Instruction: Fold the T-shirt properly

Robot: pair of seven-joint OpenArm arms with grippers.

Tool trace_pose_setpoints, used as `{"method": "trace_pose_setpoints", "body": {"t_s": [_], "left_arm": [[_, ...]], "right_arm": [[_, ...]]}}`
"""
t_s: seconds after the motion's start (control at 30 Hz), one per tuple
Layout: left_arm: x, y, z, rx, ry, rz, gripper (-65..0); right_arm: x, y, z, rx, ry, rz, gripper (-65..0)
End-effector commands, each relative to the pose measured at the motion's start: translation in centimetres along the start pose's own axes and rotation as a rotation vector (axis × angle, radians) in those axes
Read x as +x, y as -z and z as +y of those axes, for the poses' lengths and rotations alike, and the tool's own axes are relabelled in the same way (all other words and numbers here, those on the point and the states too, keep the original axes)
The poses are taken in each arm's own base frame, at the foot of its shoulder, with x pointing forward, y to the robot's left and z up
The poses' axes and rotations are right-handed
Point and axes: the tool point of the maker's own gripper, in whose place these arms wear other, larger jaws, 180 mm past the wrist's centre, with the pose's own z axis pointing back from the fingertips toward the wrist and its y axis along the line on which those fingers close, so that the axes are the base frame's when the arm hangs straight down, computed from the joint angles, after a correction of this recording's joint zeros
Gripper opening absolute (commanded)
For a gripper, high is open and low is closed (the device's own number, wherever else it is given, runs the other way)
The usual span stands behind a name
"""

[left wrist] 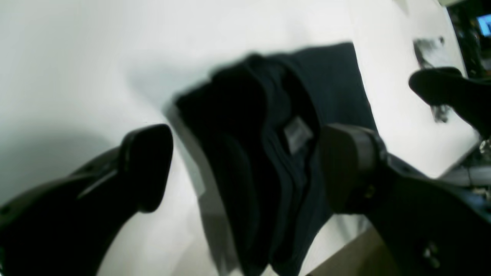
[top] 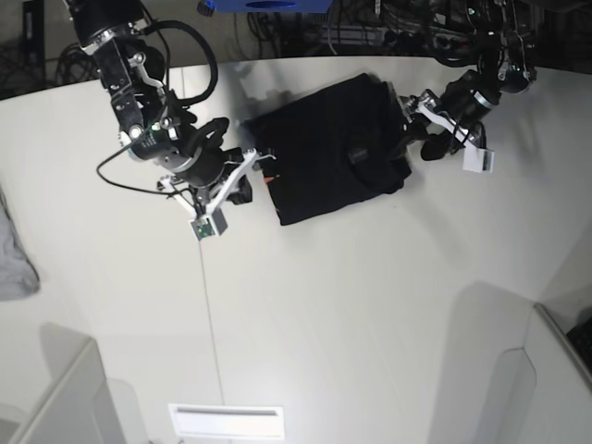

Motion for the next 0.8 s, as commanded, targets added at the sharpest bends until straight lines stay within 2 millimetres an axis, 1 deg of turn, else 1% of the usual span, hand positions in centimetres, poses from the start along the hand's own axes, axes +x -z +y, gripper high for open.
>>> {"method": "trace_pose_setpoints", "body": {"t_s": [0.0,0.1,0.17,0.27,0.4,0.47,0.57,0.6,0.63,0.67,0.7,0.77], "left_arm": [[0.7,0.1,-0.2,-0.015,-0.003,-0.026,-7.1],[-0.8,0.8,0.6,0.026,-0.077,0.015,-7.1],[-1.9,1.3,0.5,0.037,-0.110,0.044,-7.1],[-3.1,1.9,0.5,0.035,-0.132,0.079,-7.1],[-3.8,3.2,0.1,0.018,-0.125,0.113,-7.2],[-4.1,3.4,0.4,0.032,-0.112,0.124,-7.2],[-4.5,3.7,0.3,0.047,-0.105,0.129,-7.4],[-4.6,3.7,0.4,0.055,-0.096,0.133,-8.4],[-4.9,3.8,0.5,0.064,-0.084,0.142,-11.5],[-5.0,3.8,0.5,0.070,-0.075,0.147,-16.3],[-5.2,3.9,0.5,0.076,-0.070,0.150,-23.2],[-5.3,3.9,0.6,0.087,-0.060,0.154,-39.2]], "right_arm": [[1.5,-0.4,0.1,0.005,-0.012,-0.051,-65.0],[1.1,-0.4,-0.2,-0.002,-0.005,-0.044,-65.0],[1.1,-0.5,-0.7,-0.014,0.006,-0.047,-65.0],[1.1,-0.5,-0.7,-0.015,0.009,-0.047,-65.0],[1.1,-0.5,-0.8,-0.016,0.008,-0.046,-65.0],[1.1,-0.6,-0.7,-0.015,0.007,-0.047,-65.0],[0.9,-0.6,-0.7,-0.015,0.008,-0.043,-65.0],[0.8,-0.6,-0.7,-0.014,0.010,-0.042,-65.0],[0.8,-0.6,-0.7,-0.015,0.010,-0.043,-65.0],[0.9,-0.6,-1.0,-0.021,0.015,-0.045,-65.0],[0.8,-0.7,-1.2,-0.027,0.021,-0.045,-65.0],[0.8,-0.9,-2.0,-0.046,0.038,-0.050,-65.0]]}}
